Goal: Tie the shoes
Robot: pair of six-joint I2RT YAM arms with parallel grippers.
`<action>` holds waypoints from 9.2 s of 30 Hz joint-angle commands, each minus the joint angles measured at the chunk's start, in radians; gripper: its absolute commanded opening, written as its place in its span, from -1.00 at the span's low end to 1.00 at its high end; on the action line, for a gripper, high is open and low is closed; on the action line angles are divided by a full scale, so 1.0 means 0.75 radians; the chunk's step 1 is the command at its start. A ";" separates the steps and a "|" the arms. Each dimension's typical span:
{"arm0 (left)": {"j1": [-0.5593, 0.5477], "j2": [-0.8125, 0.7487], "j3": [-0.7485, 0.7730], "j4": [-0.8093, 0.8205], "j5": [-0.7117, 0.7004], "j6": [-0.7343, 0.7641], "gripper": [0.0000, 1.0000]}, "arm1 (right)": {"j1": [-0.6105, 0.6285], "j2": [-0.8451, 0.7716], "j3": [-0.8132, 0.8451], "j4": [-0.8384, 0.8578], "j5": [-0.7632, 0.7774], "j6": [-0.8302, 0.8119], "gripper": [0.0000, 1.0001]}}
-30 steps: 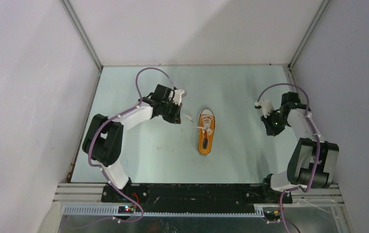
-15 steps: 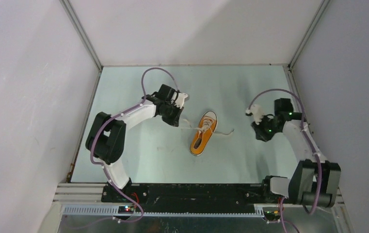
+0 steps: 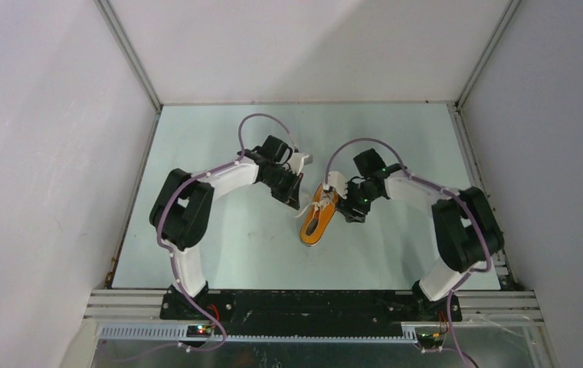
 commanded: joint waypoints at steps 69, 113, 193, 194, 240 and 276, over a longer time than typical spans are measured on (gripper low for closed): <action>-0.043 -0.204 -0.071 -0.063 -0.027 0.007 -1.00 | -0.046 -0.469 0.088 -0.156 0.012 0.180 0.01; 0.110 -0.205 -0.104 -0.029 0.327 -0.059 -0.17 | 0.601 -0.164 0.118 0.370 0.102 -0.179 -1.00; 0.047 -0.356 -0.564 1.236 0.358 -0.349 -1.00 | 0.231 0.053 0.524 -0.087 -0.150 0.358 -0.29; 0.047 -0.356 -0.565 1.233 0.358 -0.349 -1.00 | 0.234 0.053 0.524 -0.078 -0.139 0.383 -0.36; -0.088 -0.123 -0.553 1.766 0.370 -0.138 0.34 | 0.030 0.128 0.577 -0.127 -0.322 1.080 -1.00; -0.149 -0.060 -0.594 1.799 0.336 -0.168 -0.24 | -0.046 0.116 0.512 -0.052 -0.302 1.237 -1.00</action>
